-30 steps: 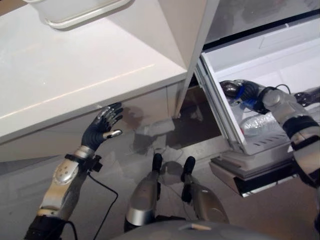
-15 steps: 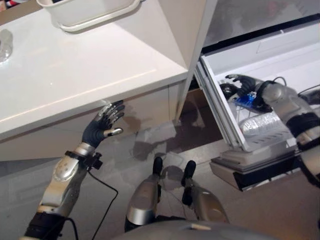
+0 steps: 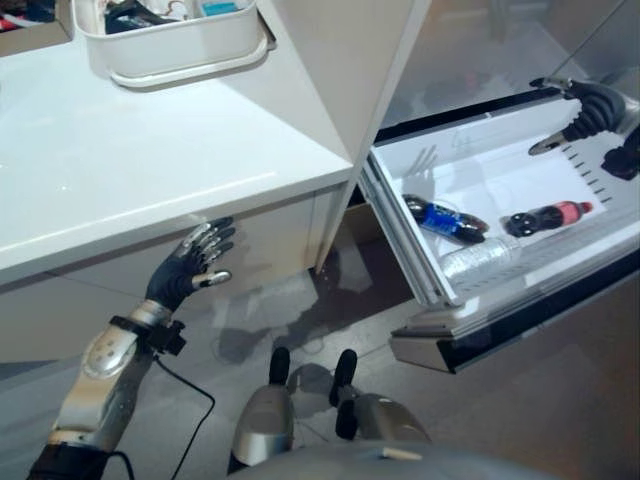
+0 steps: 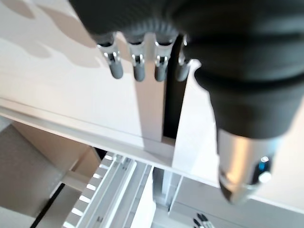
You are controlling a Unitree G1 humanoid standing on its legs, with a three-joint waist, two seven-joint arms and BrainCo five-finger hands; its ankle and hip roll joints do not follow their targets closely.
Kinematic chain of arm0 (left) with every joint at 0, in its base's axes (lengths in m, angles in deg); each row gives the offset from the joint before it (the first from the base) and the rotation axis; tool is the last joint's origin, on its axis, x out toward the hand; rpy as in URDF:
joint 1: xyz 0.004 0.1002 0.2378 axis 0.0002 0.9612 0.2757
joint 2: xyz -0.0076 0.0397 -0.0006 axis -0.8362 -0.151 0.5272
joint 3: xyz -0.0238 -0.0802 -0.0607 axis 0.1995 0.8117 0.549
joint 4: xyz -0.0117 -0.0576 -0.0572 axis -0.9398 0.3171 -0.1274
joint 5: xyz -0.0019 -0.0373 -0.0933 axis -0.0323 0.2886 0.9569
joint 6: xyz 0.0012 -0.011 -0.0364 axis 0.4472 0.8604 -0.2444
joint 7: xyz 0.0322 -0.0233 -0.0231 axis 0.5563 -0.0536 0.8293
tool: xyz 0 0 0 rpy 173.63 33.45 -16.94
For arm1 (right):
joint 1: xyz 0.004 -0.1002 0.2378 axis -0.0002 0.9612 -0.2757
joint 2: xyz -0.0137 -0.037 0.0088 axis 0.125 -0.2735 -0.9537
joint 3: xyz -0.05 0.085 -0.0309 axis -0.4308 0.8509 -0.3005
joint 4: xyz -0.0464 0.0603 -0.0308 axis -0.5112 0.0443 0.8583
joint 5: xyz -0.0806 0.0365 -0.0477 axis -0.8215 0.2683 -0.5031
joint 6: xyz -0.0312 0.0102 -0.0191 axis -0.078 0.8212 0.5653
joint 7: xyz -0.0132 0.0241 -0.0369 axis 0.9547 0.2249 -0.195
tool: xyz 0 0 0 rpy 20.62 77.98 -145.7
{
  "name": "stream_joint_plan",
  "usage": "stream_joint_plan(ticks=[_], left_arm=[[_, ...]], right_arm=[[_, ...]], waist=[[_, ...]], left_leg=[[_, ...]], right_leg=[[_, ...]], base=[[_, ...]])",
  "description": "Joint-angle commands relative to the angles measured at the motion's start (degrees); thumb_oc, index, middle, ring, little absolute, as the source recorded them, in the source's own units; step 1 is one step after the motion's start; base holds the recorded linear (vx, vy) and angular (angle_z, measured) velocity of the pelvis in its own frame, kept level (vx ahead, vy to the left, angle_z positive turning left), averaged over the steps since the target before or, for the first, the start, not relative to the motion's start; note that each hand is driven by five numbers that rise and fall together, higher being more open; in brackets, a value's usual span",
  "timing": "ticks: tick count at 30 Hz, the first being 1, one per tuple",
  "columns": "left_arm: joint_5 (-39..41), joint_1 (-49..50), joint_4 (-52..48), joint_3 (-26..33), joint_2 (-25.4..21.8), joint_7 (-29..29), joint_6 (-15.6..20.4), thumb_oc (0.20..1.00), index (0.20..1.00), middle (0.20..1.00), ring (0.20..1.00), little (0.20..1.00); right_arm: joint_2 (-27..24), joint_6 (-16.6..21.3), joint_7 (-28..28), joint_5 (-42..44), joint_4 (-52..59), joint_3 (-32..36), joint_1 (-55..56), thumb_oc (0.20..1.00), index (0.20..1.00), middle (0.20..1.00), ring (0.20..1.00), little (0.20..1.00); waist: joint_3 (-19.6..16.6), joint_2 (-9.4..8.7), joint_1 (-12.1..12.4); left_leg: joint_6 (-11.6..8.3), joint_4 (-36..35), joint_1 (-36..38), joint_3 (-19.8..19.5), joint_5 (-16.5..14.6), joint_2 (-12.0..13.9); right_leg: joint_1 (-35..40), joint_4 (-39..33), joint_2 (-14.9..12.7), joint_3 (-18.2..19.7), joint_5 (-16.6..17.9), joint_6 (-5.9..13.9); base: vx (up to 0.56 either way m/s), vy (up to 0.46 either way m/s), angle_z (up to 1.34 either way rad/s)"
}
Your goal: Take the drinks into the refrigerator
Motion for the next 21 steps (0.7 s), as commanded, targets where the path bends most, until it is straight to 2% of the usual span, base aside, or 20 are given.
stream_joint_plan(ticks=[1,2,3,4,5,6,7,9,11,12,13,14,15,16,21], left_arm=[[0.5,0.9,-4.8,4.1,-0.3,0.9,4.0,1.000,1.000,1.000,1.000,1.000],[0.2,1.2,-4.7,4.4,-0.1,0.7,4.1,1.000,1.000,1.000,1.000,1.000],[-0.5,2.1,-4.4,6.2,1.8,0.6,4.4,1.000,1.000,1.000,1.000,1.000],[-0.8,2.5,-4.3,6.6,2.3,0.5,4.4,1.000,1.000,1.000,1.000,1.000],[-0.9,2.5,-4.4,6.3,2.0,0.5,4.4,1.000,1.000,1.000,1.000,1.000],[-1.3,2.9,-4.4,6.9,2.7,0.2,4.4,1.000,1.000,1.000,1.000,1.000],[-2.3,3.4,-4.1,8.4,4.1,-0.4,4.8,1.000,1.000,1.000,1.000,1.000],[-3.4,4.0,-4.2,9.3,4.7,-0.9,5.1,1.000,1.000,1.000,1.000,1.000],[-3.9,4.4,-4.3,9.6,5.1,-1.1,5.2,1.000,1.000,1.000,1.000,1.000],[-4.7,4.8,-4.1,10.2,6.6,-1.9,5.8,1.000,1.000,1.000,1.000,1.000],[-5.0,4.8,-4.2,10.2,7.2,-2.2,6.1,1.000,1.000,1.000,1.000,1.000],[-5.0,4.9,-4.2,10.1,7.1,-2.3,6.2,1.000,1.000,1.000,1.000,1.000],[-5.6,5.3,-4.1,10.4,8.5,-2.9,6.9,1.000,1.000,1.000,1.000,1.000],[-5.9,5.2,-4.1,10.2,8.9,-3.2,7.2,1.000,1.000,1.000,1.000,1.000],[-7.6,5.5,-3.6,10.1,10.1,-4.7,8.7,1.000,1.000,1.000,1.000,1.000]], right_arm=[[-2.2,2.5,3.2,3.6,3.8,7.1,6.6,1.000,1.000,1.000,1.000,1.000],[-1.1,3.0,3.7,3.9,6.5,13.7,13.5,1.000,1.000,1.000,1.000,1.000],[2.0,4.1,4.7,4.4,9.7,21.2,21.2,1.000,1.000,1.000,1.000,1.000],[4.1,4.5,5.5,3.4,12.2,26.7,26.8,1.000,1.000,1.000,1.000,1.000],[4.3,4.3,5.4,3.2,13.0,28.3,28.5,1.000,1.000,1.000,1.000,1.000],[7.1,4.9,6.8,2.2,15.6,33.1,33.5,1.000,1.000,1.000,1.000,1.000],[12.4,5.9,8.0,0.5,19.2,39.3,40.5,1.000,1.000,1.000,1.000,1.000],[17.1,6.4,8.9,-1.8,22.4,43.9,46.3,1.000,1.000,1.000,1.000,1.000],[19.7,6.6,9.3,-2.7,24.1,45.9,48.9,1.000,1.000,1.000,1.000,1.000],[24.3,7.7,10.6,-4.2,25.6,47.5,51.9,1.000,1.000,1.000,1.000,1.000],[26.5,8.2,11.6,-4.7,25.6,47.8,53.0,1.000,1.000,1.000,1.000,1.000],[26.7,8.2,11.7,-4.9,25.8,47.9,53.2,1.000,1.000,1.000,1.000,1.000],[30.4,9.2,12.2,-5.3,25.9,47.6,55.4,1.000,1.000,1.000,1.000,1.000],[32.0,9.4,12.4,-5.1,24.9,47.1,56.0,1.000,1.000,1.000,1.000,1.000],[36.2,10.3,14.2,-5.6,20.4,43.5,57.0,1.000,1.000,1.000,1.000,1.000]], waist=[[-3.7,-0.29,-0.8],[-4.0,-0.60,-0.8],[-4.6,-0.42,-2.2],[-5.0,-0.62,-2.4],[-5.0,-0.78,-2.0],[-5.4,-0.81,-2.4],[-5.9,-0.70,-3.2],[-6.4,-0.52,-3.5],[-6.7,-0.49,-3.5],[-7.2,-0.20,-4.3],[-7.4,0.00,-4.4],[-7.4,-0.06,-4.4],[-7.8,0.19,-4.8],[-8.0,0.27,-5.0],[-8.5,0.58,-5.4]], left_leg=[[-0.39,-0.2,0.2,-1.3,-3.0,0.9],[-0.31,-0.3,0.6,-1.2,-3.2,0.9],[-0.11,-0.5,1.2,-0.9,-3.6,0.9],[-0.02,-0.7,1.6,-0.8,-3.7,0.9],[-0.01,-0.8,1.6,-0.9,-3.7,0.9],[0.05,-1.1,2.0,-0.7,-3.8,0.9],[0.26,-1.5,2.7,-0.3,-4.1,0.9],[0.46,-2.1,3.5,0.0,-4.3,0.9],[0.55,-2.3,3.9,0.2,-4.4,0.9],[0.69,-2.5,4.5,0.6,-4.8,0.8],[0.76,-2.6,4.7,0.8,-4.9,0.8],[0.76,-2.6,4.7,0.8,-4.9,0.8],[0.88,-2.6,5.2,1.2,-5.2,0.8],[0.90,-2.7,5.5,1.4,-5.3,0.8],[0.93,-2.8,6.6,2.4,-5.8,0.8]], right_leg=[[-0.6,4.8,-2.7,-0.3,-1.1,5.76],[-0.3,4.7,-2.6,-0.2,-1.2,5.86],[0.0,4.8,-2.5,0.1,-1.4,5.98],[0.2,4.7,-2.4,0.2,-1.5,6.06],[0.2,4.7,-2.4,0.2,-1.5,6.07],[0.4,4.6,-2.4,0.3,-1.5,6.24],[0.7,4.5,-2.3,0.8,-1.6,6.44],[1.0,4.4,-2.3,1.0,-1.6,6.55],[1.2,4.3,-2.2,1.3,-1.7,6.61],[1.4,4.1,-2.2,1.8,-1.8,6.68],[1.5,4.1,-2.1,2.1,-1.8,6.69],[1.5,4.1,-2.1,2.1,-1.8,6.70],[1.8,4.0,-2.1,2.6,-1.9,6.75],[1.9,4.0,-2.1,2.9,-1.9,6.77],[2.5,3.4,-2.0,4.0,-1.6,6.88]], base=[[0.08,0.011,-0.06],[0.08,0.016,-0.09],[0.11,0.022,-0.09],[0.09,0.020,-0.11],[0.07,0.014,-0.11],[0.10,0.019,-0.06],[0.12,0.032,-0.08],[0.09,0.034,-0.10],[0.06,0.027,-0.16],[0.06,0.038,-0.21],[0.06,0.038,-0.17],[0.05,0.038,-0.10],[0.05,0.037,-0.07],[0.05,0.037,-0.07],[0.02,0.019,-0.13]])
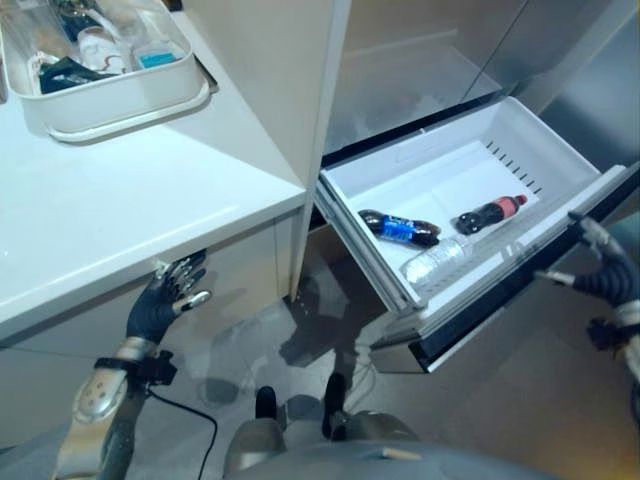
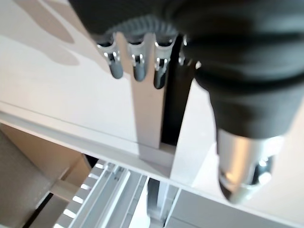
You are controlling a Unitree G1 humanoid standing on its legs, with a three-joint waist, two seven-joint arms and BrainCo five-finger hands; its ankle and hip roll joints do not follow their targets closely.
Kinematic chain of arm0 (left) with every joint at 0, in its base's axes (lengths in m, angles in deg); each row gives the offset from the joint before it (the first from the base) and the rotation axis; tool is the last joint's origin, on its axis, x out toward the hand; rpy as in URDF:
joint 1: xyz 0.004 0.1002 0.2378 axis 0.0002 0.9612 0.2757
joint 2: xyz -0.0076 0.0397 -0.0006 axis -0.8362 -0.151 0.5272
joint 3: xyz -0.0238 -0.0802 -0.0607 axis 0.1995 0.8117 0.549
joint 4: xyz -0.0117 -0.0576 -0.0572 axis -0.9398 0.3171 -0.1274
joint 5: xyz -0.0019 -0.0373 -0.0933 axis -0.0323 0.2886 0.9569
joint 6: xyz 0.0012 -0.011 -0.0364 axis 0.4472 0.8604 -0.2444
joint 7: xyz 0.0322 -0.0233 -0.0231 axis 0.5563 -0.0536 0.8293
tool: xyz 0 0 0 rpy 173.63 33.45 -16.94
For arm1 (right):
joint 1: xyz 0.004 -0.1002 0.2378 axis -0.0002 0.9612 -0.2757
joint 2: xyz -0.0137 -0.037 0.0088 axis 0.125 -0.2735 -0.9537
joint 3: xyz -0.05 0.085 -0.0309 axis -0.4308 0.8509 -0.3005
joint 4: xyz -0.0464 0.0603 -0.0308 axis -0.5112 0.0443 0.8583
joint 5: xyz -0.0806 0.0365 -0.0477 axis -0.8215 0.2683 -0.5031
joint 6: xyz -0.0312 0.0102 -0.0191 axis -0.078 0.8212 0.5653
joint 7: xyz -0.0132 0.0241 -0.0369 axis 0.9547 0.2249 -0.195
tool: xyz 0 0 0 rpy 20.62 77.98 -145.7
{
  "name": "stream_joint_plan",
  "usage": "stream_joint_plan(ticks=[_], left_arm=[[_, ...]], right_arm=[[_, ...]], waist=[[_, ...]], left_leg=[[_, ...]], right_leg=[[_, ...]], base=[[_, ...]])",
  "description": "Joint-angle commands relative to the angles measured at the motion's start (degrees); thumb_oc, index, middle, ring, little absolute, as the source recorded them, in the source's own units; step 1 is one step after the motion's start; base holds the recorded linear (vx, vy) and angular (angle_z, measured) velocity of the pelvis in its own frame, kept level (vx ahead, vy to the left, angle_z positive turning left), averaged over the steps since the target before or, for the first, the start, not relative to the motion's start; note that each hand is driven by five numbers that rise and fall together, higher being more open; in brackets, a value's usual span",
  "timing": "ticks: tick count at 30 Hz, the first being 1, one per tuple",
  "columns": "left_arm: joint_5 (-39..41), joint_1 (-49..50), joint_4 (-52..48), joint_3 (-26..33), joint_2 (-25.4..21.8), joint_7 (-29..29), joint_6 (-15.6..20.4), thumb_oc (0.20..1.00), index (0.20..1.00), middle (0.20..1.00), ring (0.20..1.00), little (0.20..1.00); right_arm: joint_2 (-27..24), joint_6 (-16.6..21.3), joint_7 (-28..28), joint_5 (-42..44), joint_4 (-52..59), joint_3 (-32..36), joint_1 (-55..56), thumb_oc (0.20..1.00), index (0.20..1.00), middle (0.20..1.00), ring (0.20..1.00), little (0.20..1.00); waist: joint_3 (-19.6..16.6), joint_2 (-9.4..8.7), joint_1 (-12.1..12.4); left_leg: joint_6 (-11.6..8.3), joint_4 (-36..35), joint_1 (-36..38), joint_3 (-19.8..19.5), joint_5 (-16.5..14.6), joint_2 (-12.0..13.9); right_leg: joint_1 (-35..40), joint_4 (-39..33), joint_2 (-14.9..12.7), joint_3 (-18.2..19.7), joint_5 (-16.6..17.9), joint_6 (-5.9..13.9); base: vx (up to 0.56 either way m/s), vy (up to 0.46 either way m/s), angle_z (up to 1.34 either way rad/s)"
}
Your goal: Take the drinks into the refrigerator
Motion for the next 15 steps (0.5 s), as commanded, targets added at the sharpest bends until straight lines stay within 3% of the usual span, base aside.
stream_joint_plan(ticks=[1,15], left_arm=[[-1.9,-3.0,-3.7,3.6,-1.0,-0.2,8.7,1.000,1.000,1.000,1.000,1.000],[-3.0,-3.1,-4.6,3.7,1.0,-3.0,11.5,1.000,1.000,1.000,1.000,1.000]], right_arm=[[-1.3,3.6,3.7,-0.3,-2.7,-0.2,-3.8,1.000,1.000,1.000,1.000,1.000],[2.8,2.7,2.8,-3.7,-19.5,-11.9,0.8,1.000,1.000,1.000,1.000,1.000]], waist=[[-2.9,0.67,0.1],[-3.0,1.70,-0.8]], left_leg=[[1.02,0.2,1.6,-1.4,-4.8,0.2],[0.78,0.0,3.0,0.1,-5.0,-0.1]], right_leg=[[0.1,5.2,-3.2,-0.4,-1.8,6.94],[1.2,4.2,-3.4,0.8,-1.2,7.18]], base=[[0.00,0.021,-0.08],[0.00,0.006,-0.06]])
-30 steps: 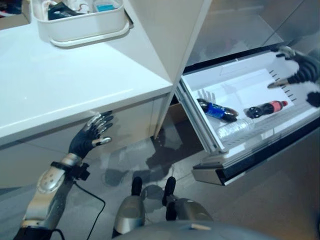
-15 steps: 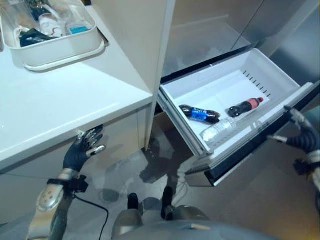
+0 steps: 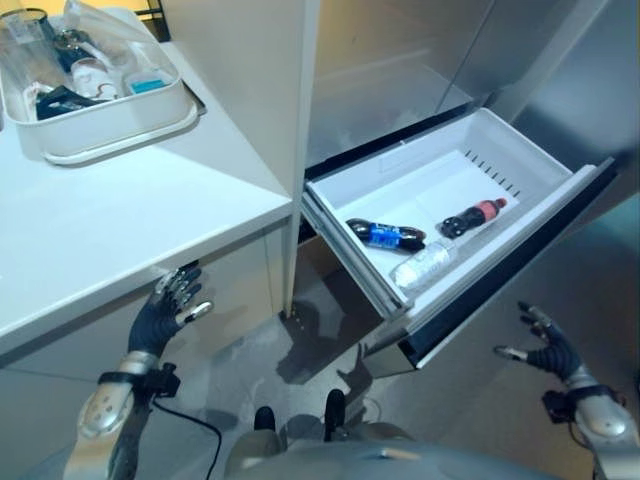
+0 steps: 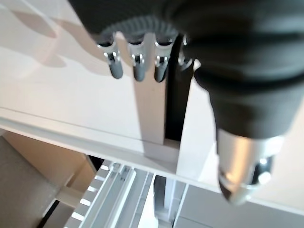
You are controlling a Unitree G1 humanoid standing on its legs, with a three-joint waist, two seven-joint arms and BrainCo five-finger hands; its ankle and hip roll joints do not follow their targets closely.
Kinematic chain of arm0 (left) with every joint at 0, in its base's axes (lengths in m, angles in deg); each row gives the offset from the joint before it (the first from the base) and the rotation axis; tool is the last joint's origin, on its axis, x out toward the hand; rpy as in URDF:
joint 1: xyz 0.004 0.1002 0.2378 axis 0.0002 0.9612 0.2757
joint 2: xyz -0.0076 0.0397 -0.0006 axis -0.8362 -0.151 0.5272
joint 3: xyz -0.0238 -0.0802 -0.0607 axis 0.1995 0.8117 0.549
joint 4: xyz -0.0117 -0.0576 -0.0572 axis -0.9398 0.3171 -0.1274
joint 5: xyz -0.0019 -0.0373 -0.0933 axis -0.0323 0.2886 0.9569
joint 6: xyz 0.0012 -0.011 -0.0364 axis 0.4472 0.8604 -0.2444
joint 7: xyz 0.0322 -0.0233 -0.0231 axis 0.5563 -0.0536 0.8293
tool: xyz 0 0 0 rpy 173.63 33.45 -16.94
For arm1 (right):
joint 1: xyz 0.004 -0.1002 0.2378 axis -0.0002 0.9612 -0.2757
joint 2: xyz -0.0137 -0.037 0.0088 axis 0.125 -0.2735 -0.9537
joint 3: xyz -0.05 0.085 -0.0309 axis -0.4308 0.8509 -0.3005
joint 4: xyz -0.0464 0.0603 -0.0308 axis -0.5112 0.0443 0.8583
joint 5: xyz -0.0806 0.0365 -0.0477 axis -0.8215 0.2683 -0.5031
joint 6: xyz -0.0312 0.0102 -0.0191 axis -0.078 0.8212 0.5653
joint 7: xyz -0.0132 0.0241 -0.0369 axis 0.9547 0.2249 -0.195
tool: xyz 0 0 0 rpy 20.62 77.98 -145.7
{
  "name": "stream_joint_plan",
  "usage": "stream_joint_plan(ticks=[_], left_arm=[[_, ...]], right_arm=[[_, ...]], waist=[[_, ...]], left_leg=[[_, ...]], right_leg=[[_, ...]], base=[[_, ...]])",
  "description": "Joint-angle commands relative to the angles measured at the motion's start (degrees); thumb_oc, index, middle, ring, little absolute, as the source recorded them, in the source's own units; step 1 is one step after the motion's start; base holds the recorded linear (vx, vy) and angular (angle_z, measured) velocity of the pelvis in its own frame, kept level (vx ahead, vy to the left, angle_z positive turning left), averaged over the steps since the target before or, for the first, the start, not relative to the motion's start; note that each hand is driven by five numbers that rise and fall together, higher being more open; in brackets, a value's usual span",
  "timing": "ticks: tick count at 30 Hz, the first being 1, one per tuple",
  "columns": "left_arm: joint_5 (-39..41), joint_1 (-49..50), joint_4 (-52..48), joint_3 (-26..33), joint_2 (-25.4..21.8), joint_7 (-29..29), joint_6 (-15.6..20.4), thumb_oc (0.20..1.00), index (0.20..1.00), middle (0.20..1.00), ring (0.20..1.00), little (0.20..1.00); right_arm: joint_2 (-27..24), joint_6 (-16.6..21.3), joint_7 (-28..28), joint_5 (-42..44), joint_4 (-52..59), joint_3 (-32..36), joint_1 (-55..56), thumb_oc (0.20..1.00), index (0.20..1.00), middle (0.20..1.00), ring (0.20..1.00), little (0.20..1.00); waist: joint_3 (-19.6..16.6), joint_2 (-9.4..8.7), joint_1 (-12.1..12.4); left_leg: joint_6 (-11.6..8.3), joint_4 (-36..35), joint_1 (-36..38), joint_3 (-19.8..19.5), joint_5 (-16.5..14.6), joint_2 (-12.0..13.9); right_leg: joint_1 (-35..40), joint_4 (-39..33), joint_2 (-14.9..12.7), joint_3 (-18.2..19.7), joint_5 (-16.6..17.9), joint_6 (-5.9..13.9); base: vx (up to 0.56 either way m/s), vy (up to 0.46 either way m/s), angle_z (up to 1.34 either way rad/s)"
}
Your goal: Take the drinks into the refrigerator
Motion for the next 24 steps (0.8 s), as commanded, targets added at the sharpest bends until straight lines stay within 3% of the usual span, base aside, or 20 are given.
stream_joint_plan(ticks=[1,13,17,22,23,24], left_arm=[[0.2,-5.8,-5.4,3.6,-0.5,-0.8,11.5,1.000,1.000,1.000,1.000,1.000],[1.6,-10.2,-5.7,0.1,0.0,-1.9,13.0,1.000,1.000,1.000,1.000,1.000],[4.0,-11.8,-6.8,-2.3,-1.3,0.9,13.0,1.000,1.000,1.000,1.000,1.000],[11.1,-12.7,-8.3,-7.9,-7.5,9.5,8.7,1.000,1.000,1.000,1.000,1.000],[14.5,-12.6,-9.9,-9.9,-12.3,13.6,6.2,1.000,1.000,1.000,1.000,1.000],[16.1,-12.8,-10.2,-11.1,-13.9,15.0,5.4,1.000,1.000,1.000,1.000,1.000]], right_arm=[[-1.1,1.4,0.8,-0.6,-2.4,-1.8,-4.6,1.000,1.000,1.000,1.000,1.000],[2.8,1.0,1.6,2.9,-11.7,-10.7,-11.8,1.000,1.000,1.000,1.000,1.000],[2.7,0.8,1.3,2.8,-12.7,-13.7,-14.8,1.000,1.000,1.000,1.000,1.000],[2.3,0.7,0.9,2.8,-12.7,-15.3,-17.3,1.000,1.000,1.000,1.000,1.000],[2.1,0.5,0.1,2.1,-12.7,-16.5,-18.0,1.000,1.000,1.000,1.000,1.000],[2.1,0.4,-0.2,1.7,-12.9,-17.2,-18.4,1.000,1.000,1.000,1.000,1.000]], waist=[[-0.9,1.34,-0.7],[-0.4,2.26,0.3],[-0.4,2.45,0.8],[-0.6,2.95,0.6],[-0.9,3.08,0.4],[-1.0,3.08,0.3]], left_leg=[[1.07,0.0,1.3,-1.8,-4.6,-0.7],[0.94,0.0,1.6,-2.1,-4.4,-0.7],[0.89,0.1,1.7,-2.3,-4.4,-0.8],[0.82,0.1,2.1,-2.3,-4.4,-0.7],[0.79,0.0,2.3,-2.2,-4.5,-0.7],[0.77,0.0,2.5,-2.2,-4.6,-0.8]], right_leg=[[0.1,4.4,-4.0,-0.9,-1.2,7.10],[0.7,4.3,-4.4,-1.1,-1.0,7.07],[0.9,4.3,-4.4,-1.4,-1.1,7.06],[1.2,4.3,-4.6,-1.5,-1.0,7.19],[1.3,4.3,-4.5,-1.5,-0.9,7.23],[1.4,4.3,-4.5,-1.4,-0.9,7.24]], base=[[0.00,0.002,-0.07],[0.00,0.000,-0.01],[0.00,0.000,0.00],[0.01,0.000,0.01],[0.00,0.000,0.00],[0.00,0.000,0.00]])
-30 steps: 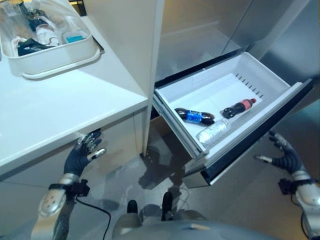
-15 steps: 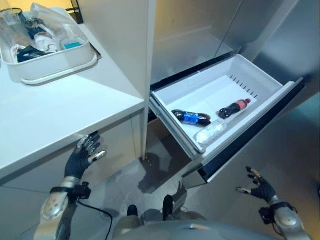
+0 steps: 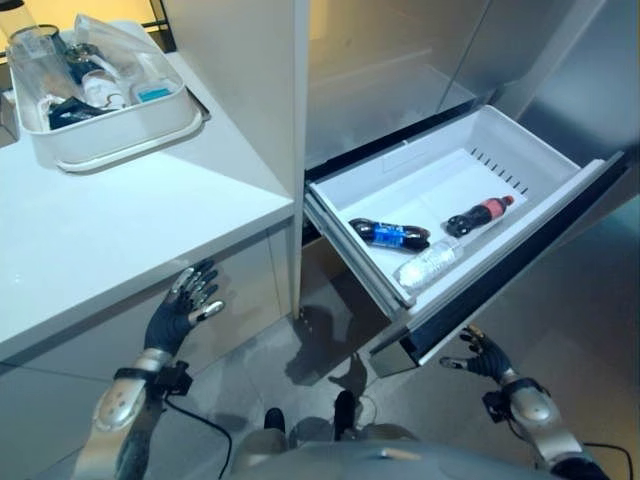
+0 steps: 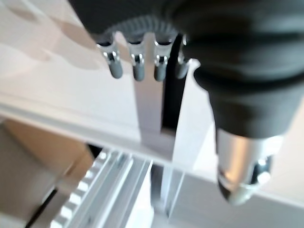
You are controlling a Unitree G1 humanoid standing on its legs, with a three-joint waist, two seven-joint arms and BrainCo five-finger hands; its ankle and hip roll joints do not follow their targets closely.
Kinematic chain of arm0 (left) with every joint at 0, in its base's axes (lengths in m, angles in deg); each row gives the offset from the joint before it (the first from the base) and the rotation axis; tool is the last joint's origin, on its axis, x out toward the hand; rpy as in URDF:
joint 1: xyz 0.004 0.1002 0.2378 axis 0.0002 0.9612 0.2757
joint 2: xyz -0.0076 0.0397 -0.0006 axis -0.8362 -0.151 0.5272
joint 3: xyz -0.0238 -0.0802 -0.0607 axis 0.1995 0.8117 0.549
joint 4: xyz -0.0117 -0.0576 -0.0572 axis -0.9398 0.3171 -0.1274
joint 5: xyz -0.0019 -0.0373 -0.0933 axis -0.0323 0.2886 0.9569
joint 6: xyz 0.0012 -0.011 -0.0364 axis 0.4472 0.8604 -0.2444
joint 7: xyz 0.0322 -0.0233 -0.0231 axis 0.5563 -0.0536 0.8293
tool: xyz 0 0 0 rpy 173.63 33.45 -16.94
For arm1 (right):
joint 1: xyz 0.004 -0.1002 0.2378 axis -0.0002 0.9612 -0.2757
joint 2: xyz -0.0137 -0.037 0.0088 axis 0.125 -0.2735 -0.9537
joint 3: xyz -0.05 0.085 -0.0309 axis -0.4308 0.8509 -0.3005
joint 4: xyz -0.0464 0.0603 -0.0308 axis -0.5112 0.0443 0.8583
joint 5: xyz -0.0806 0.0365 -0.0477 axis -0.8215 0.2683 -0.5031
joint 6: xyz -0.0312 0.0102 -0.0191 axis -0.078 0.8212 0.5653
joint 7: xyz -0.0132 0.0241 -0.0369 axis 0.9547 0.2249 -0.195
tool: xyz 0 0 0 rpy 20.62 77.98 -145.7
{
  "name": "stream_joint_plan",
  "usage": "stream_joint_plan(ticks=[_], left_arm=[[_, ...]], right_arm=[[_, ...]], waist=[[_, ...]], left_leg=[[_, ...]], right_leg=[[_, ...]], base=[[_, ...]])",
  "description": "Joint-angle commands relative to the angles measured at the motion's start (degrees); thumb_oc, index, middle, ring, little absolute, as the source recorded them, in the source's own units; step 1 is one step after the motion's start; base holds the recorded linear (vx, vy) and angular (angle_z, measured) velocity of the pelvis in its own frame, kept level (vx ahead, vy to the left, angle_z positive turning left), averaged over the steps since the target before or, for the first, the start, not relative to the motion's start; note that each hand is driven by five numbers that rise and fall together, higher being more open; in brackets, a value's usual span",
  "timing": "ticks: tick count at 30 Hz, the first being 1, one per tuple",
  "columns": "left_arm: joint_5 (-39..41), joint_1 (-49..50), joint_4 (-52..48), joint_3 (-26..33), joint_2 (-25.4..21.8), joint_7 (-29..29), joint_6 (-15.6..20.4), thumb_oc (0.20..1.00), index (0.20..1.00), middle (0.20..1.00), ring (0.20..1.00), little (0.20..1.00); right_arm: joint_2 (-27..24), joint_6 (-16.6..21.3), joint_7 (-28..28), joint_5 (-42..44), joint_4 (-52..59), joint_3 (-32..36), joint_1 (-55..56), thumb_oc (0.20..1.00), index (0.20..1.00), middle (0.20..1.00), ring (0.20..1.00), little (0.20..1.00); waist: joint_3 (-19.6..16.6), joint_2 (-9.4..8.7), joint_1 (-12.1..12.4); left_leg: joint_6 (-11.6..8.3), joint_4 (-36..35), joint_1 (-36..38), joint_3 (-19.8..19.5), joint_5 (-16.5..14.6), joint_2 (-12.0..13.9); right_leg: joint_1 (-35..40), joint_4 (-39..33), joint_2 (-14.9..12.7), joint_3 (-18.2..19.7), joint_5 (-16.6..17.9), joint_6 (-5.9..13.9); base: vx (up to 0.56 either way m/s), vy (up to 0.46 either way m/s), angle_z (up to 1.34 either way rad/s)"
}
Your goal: Take the drinks into the refrigerator
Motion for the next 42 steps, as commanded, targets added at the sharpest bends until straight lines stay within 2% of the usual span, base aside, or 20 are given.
stream_joint_plan(ticks=[1,7,17,19,20,26,29,42], left_arm=[[7.0,-10.3,-9.1,-2.6,-4.0,9.6,4.1,1.000,1.000,1.000,1.000,1.000],[9.4,-11.4,-10.2,-5.4,-9.5,12.4,2.8,1.000,1.000,1.000,1.000,1.000],[12.6,-11.4,-10.5,-8.6,-11.6,14.7,0.3,1.000,1.000,1.000,1.000,1.000],[12.7,-11.5,-10.5,-8.5,-11.9,14.8,0.5,1.000,1.000,1.000,1.000,1.000],[13.0,-11.8,-10.5,-8.6,-12.1,14.9,0.6,1.000,1.000,1.000,1.000,1.000],[13.8,-12.2,-10.7,-9.2,-12.7,15.5,0.0,1.000,1.000,1.000,1.000,1.000],[15.1,-13.1,-10.9,-10.8,-14.1,16.4,-0.7,1.000,1.000,1.000,1.000,1.000],[16.0,-14.9,-11.8,-13.5,-15.9,16.8,-1.0,1.000,1.000,1.000,1.000,1.000]], right_arm=[[-1.8,1.7,-1.2,0.1,-0.2,-4.8,-6.9,1.000,1.000,1.000,1.000,1.000],[-2.0,1.7,-2.0,0.2,0.3,-6.4,-7.0,1.000,1.000,1.000,1.000,1.000],[-2.4,1.9,-2.4,0.6,1.1,-7.4,-7.3,1.000,1.000,1.000,1.000,1.000],[-2.4,2.0,-2.5,0.9,1.1,-7.7,-7.5,0.363,0.363,0.363,0.363,0.363],[-2.7,2.0,-2.8,0.7,0.8,-8.5,-8.2,0.200,0.200,0.200,0.200,0.200],[-4.9,1.6,-3.7,-1.7,-1.9,-12.4,-12.7,0.200,0.200,0.200,0.200,0.200],[-7.0,1.5,-4.2,-3.8,-5.4,-16.6,-18.8,0.200,0.200,0.200,0.200,0.200],[-10.6,1.6,-5.1,-6.4,-5.4,-24.4,-31.4,0.200,0.200,0.200,0.200,0.200]], waist=[[-1.6,0.49,-0.2],[-1.6,0.20,-0.5],[-1.4,-0.04,-0.5],[-1.4,-0.17,-0.4],[-1.4,-0.25,-0.3],[-1.7,-0.39,0.5],[-1.9,-0.38,1.8],[-1.5,-0.28,4.2]], left_leg=[[0.65,0.1,1.6,-2.7,-4.6,-0.8],[0.47,0.1,1.7,-2.6,-4.6,-0.6],[0.44,0.1,1.9,-2.3,-4.6,-0.4],[0.44,0.1,2.0,-2.4,-4.6,-0.4],[0.41,0.1,2.1,-2.4,-4.6,-0.4],[0.36,0.1,2.3,-2.8,-4.6,-0.3],[0.29,0.1,2.3,-3.1,-4.5,-0.3],[0.21,0.1,1.8,-4.3,-4.0,-0.3]], right_leg=[[-0.1,5.1,-4.3,-1.5,-1.5,7.40],[-0.2,5.4,-4.1,-1.1,-1.5,7.42],[-0.4,5.6,-3.9,-0.9,-1.5,7.41],[-0.3,5.6,-3.8,-0.9,-1.4,7.39],[-0.3,5.6,-3.9,-0.9,-1.4,7.40],[0.0,5.6,-3.9,-1.2,-1.5,7.31],[0.3,5.4,-4.0,-1.5,-1.4,7.29],[0.8,4.9,-4.2,-2.6,-1.3,7.14]], base=[[0.00,0.000,0.00],[0.00,-0.008,-0.05],[0.00,0.000,0.00],[0.00,0.000,0.00],[0.00,0.000,0.00],[0.00,0.000,0.00],[0.00,0.000,0.00],[-0.01,-0.008,0.04]])
